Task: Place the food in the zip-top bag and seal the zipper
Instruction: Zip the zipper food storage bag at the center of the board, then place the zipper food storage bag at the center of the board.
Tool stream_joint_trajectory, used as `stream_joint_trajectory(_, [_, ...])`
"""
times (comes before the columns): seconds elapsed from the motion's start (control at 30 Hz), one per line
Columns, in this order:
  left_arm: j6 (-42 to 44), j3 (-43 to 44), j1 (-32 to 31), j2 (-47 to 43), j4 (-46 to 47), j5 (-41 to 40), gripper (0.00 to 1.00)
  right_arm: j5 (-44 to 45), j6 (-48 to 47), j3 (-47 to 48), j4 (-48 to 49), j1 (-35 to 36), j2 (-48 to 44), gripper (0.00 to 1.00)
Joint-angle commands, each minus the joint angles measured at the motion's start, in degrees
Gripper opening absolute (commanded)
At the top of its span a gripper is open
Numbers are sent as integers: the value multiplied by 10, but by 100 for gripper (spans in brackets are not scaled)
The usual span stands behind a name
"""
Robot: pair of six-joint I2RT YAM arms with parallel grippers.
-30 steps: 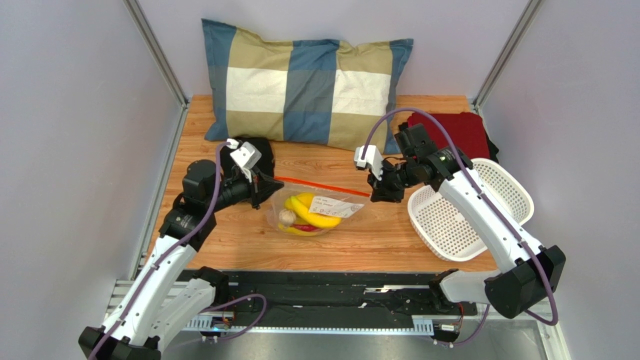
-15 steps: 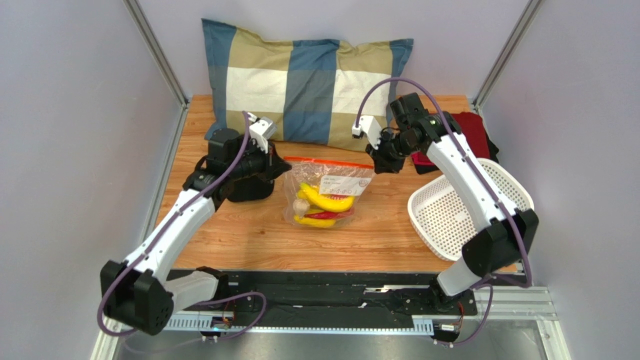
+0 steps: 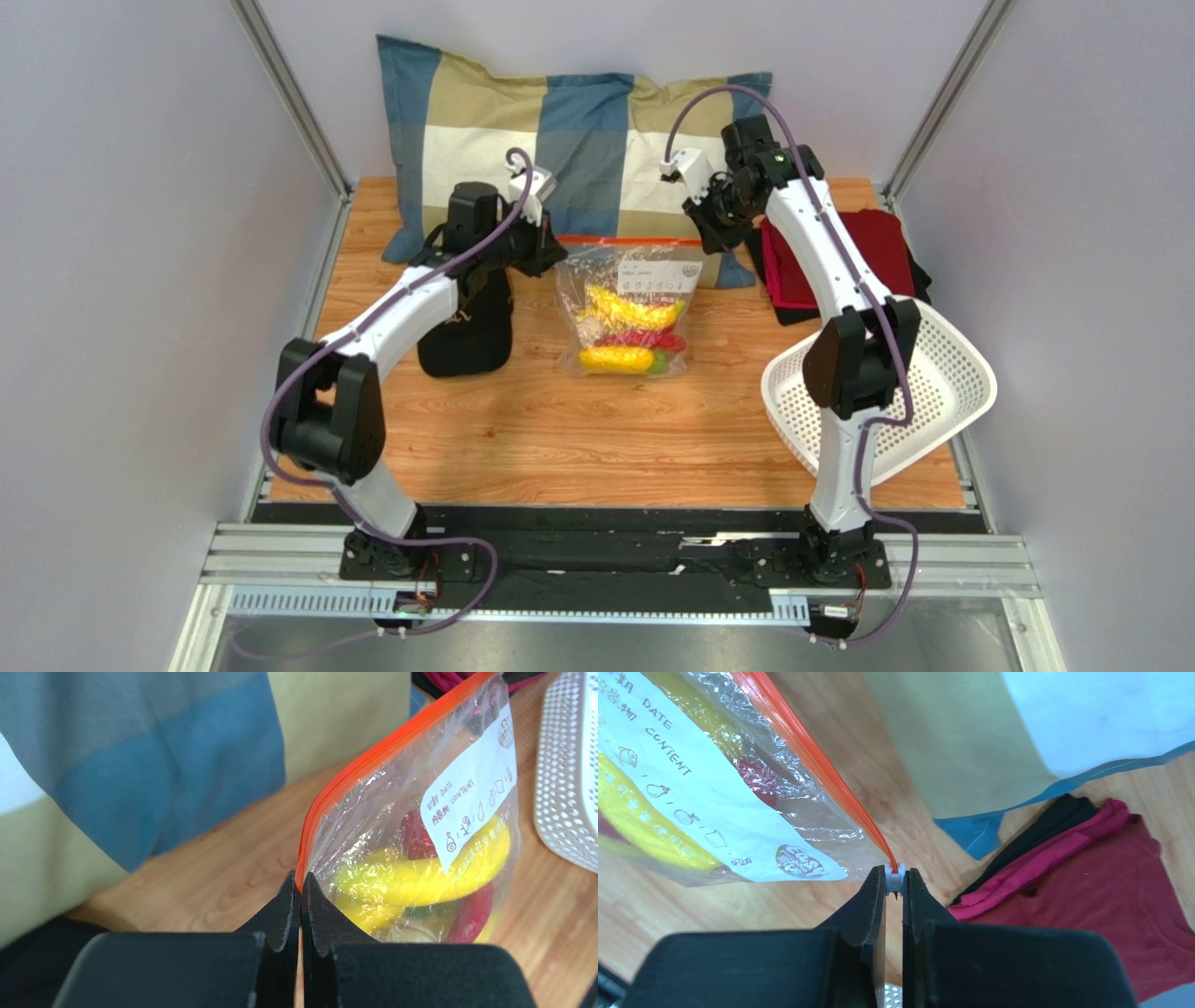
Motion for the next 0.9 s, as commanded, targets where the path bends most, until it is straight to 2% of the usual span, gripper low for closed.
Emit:
stream_joint_trajectory(0.0, [39,74,9,61,29,-29,0,80,22,68,34,-6,45,0])
stream_joint_trajectory(0.13, [31,131,22,105,36,-45,0,119,56,67,97,-8,55,0])
stream_joint_trajectory(0.4, [39,173,28,128,55,-51,4,154,81,67,197,-10,50,0])
stream_joint_trajectory(0.43, [39,187,29,132,49,-47,17,151,81,67,197,-9,50,3])
stream_joint_trajectory(0.47, [39,199,29,141,42,-44,29,147,82,65,194,-8,50,13])
stream_joint_trajectory(0.5, [39,211,29,145,1,-41,48,145,78,63,186,-7,50,45])
stream_joint_trajectory(0.53, [39,230,30,148,-15,-44,76,141,73,61,175,-6,49,58])
stream_joint_trajectory(0.57, [36,236,31,143,-31,-51,82,136,71,56,159,-7,41,69])
stream_joint_trajectory(0.6, [31,238,32,138,-53,-59,86,135,77,35,160,-9,31,84])
stream_joint_trajectory(0.7, [-4,184,51,80,-28,-45,99,115,93,7,158,-19,-18,95])
stream_joint_trajectory(0.77, [-17,138,67,27,-28,-22,99,101,100,-15,157,-23,-46,96])
stream_joint_trajectory(0.83, [2,143,75,-1,-73,-17,99,84,117,-35,154,-33,-86,96])
stream_joint_trajectory(0.87, [9,153,78,-21,-136,-20,99,68,123,-42,149,-35,-98,96])
